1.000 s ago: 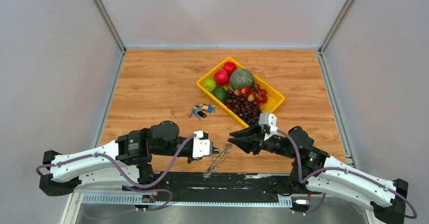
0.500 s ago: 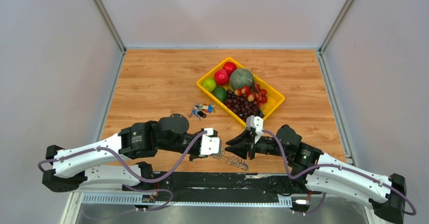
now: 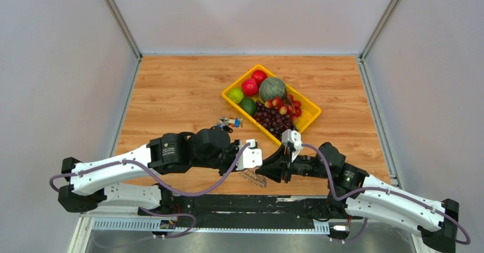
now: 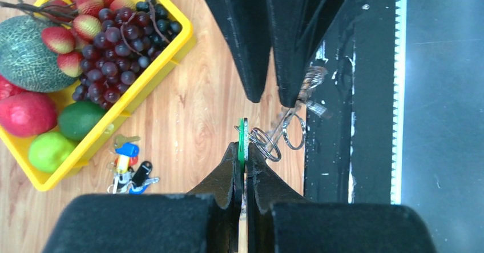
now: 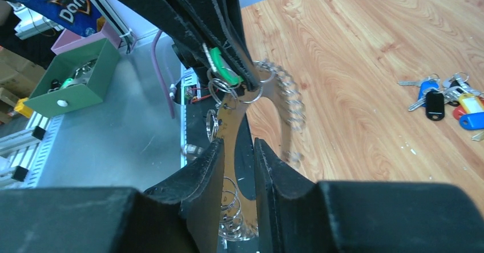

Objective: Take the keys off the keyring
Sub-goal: Remove the key from the keyring.

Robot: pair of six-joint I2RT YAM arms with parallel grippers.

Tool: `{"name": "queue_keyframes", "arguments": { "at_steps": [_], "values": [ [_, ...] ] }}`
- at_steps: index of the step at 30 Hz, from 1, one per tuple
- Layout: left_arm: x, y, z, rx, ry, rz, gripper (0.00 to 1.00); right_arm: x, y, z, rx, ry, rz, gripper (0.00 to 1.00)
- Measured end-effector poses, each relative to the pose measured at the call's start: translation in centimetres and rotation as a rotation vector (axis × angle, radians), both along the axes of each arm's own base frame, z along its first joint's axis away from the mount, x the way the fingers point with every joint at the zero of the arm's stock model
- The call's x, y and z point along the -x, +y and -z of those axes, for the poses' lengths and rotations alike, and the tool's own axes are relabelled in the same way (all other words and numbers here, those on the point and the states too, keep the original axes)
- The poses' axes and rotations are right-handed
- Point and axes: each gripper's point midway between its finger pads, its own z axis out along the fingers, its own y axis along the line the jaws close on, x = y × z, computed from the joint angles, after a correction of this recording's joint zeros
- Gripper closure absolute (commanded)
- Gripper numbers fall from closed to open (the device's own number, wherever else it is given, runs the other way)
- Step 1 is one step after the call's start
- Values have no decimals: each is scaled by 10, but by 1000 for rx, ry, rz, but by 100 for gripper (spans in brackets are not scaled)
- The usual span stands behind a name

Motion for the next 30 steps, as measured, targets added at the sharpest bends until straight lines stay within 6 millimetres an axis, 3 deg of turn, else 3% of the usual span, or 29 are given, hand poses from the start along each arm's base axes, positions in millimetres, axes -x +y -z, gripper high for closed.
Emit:
{"name": "queue_keyframes", "arguments": {
  "at_steps": [18,30],
  "values": [
    [-3,1,-14,74,-60,14,100,-6,13,-9,-48,31,18,67],
    [3,1,-12,107,-63,57,100,-3,22,-45,-204,-7,-4,68]
  ]
}}
